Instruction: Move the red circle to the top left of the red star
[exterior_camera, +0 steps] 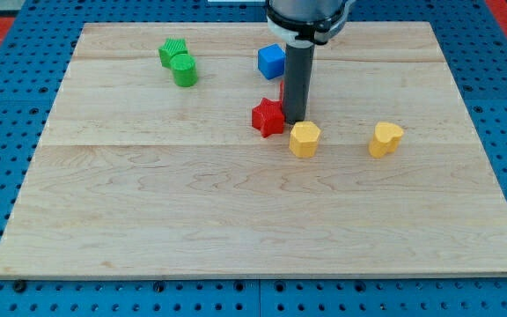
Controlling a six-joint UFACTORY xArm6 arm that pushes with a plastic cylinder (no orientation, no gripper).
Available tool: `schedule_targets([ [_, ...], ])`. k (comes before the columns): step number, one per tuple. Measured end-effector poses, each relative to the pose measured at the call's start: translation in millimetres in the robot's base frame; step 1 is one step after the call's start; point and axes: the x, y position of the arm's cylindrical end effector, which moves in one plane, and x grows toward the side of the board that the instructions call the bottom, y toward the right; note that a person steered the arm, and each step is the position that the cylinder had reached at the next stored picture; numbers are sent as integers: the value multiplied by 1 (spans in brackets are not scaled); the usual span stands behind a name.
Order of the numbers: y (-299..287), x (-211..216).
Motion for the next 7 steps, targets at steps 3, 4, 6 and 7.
schedule_targets([
  [3,23,13],
  [4,131,-14],
  [6,106,43],
  [7,69,37],
])
